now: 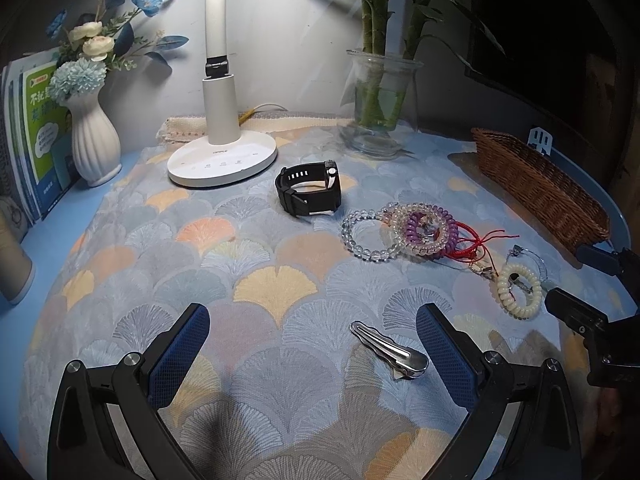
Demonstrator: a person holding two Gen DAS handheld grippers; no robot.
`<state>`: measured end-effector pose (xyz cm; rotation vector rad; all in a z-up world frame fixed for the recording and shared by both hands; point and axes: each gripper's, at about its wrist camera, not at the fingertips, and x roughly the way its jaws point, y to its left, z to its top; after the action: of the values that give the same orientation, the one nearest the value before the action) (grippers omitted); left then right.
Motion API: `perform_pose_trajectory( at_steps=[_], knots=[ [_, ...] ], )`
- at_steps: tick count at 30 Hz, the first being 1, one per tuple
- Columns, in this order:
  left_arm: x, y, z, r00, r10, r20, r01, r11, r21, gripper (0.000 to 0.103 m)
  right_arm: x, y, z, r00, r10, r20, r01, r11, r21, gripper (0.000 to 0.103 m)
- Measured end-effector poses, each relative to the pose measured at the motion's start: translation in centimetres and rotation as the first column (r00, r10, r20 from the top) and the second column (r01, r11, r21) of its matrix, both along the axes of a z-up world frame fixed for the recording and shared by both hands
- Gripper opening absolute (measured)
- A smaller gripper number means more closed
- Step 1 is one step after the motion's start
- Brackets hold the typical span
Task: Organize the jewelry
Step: 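Move both tools toward the jewelry pile beside the wicker basket, then grasp the purple coil hair tie with the right tool while the left tool grasps the clear coil hair tie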
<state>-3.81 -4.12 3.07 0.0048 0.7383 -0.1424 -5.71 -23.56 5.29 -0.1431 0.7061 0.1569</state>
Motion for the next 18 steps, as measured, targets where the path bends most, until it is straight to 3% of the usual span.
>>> perform_pose_trajectory(
  at_steps=[7,10,13,16,18],
  knots=[
    [0.2,-0.5,0.0,0.999,-0.034,-0.017,0.035,0.999,0.016,0.102,0.2,0.0,-0.1,1.0,0.009,-0.018,-0.009,1.0,0.007,0.096],
    [0.5,-1.1,0.2,0.969,-0.229,-0.092,0.225,0.973,-0.051,0.101,1.1,-0.2,0.3,0.995,0.048,-0.089,-0.044,0.998,0.054,0.089],
    [0.9,-1.1,2.0,0.948,-0.308,-0.079,0.304,0.951,-0.062,0.101,2.3,0.5,1.9,0.989,0.086,-0.122,-0.078,0.995,0.062,0.087],
    [2.6,-0.8,3.5,0.938,-0.338,-0.079,0.331,0.94,-0.081,0.095,4.6,1.5,3.3,0.981,0.125,-0.148,-0.119,0.992,0.053,0.073],
    [4.2,-0.9,3.6,0.933,-0.346,-0.094,0.338,0.937,-0.091,0.085,6.7,1.9,3.2,0.974,0.141,-0.179,-0.135,0.99,0.048,0.046]
  ],
)
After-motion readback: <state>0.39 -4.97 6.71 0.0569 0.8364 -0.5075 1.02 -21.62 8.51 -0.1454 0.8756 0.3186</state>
